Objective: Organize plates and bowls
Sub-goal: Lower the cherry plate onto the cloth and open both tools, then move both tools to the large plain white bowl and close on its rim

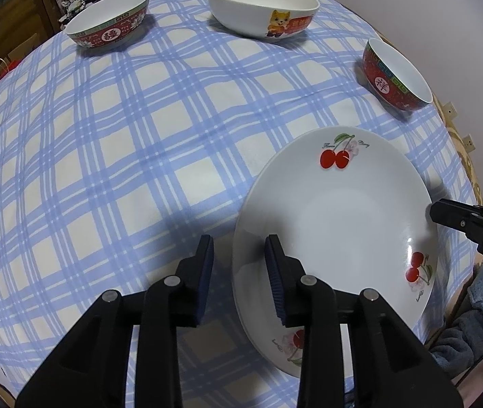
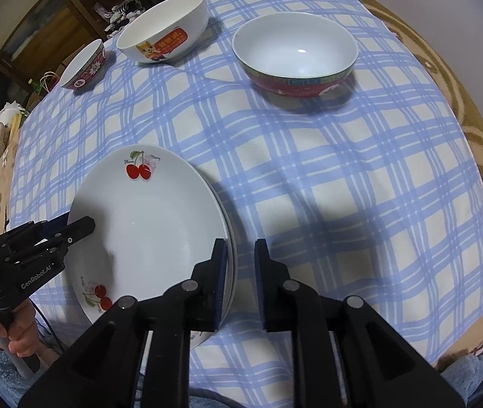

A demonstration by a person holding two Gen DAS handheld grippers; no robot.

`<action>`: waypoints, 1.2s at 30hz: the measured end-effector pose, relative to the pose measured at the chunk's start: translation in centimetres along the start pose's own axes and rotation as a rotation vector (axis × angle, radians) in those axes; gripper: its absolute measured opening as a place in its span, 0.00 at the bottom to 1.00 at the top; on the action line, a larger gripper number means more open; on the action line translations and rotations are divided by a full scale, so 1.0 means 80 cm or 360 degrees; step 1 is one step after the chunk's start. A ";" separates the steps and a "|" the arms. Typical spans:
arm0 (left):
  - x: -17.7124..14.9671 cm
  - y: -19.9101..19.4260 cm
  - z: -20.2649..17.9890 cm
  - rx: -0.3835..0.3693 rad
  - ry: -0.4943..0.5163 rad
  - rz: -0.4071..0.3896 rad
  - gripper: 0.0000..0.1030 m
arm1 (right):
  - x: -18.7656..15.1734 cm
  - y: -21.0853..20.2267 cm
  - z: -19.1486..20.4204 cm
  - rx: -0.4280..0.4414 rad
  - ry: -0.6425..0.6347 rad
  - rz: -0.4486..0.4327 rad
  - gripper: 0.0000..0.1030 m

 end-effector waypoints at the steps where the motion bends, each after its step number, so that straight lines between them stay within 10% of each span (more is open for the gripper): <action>1: 0.000 0.000 0.000 0.0000 -0.0001 0.0001 0.31 | 0.000 0.000 0.000 -0.0001 0.0000 0.0001 0.18; 15: 0.006 -0.021 0.015 0.0060 -0.0084 0.0008 0.31 | 0.005 -0.018 -0.008 -0.0013 0.0030 -0.0082 0.25; 29: 0.037 -0.090 0.038 0.0183 -0.0152 -0.0280 0.79 | 0.038 -0.095 -0.007 -0.0119 0.0110 -0.0580 0.99; 36: 0.064 -0.120 0.035 0.0172 -0.0146 -0.0300 0.81 | 0.062 -0.125 -0.012 -0.0084 0.0157 -0.0739 1.00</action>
Point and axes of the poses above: each gripper's, at about its wrist camera, not at the fingertips, and y roughly the way its jaws point, z to its left, x to its top, the point moved 3 cm from there along y, roughly the way its jaws point, and after that the axes turned 14 degrees about -y, right-handed, at the moved point
